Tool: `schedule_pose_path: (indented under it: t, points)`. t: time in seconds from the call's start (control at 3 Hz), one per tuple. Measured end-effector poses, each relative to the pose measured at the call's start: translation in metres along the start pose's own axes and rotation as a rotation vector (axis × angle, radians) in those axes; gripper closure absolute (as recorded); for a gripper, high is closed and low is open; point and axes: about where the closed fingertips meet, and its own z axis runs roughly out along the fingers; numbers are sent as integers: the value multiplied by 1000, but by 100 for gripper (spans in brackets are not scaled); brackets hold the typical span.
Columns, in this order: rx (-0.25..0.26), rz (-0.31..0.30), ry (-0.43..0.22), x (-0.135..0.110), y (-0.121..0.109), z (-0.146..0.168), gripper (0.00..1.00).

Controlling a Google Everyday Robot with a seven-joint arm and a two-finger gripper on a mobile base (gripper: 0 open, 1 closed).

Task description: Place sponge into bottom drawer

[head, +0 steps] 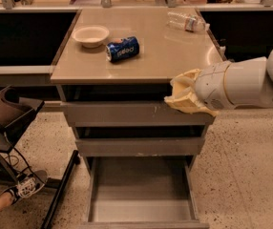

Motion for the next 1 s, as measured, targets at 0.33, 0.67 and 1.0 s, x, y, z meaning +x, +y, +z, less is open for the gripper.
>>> schedule_pose_path:
  t: [0.33,0.67,1.0]
  points:
    - [-74,22,-12,32,38,65,100]
    - [-173,71,-26,87,110,150,100]
    - [-222,145,-41,141,174,231,100]
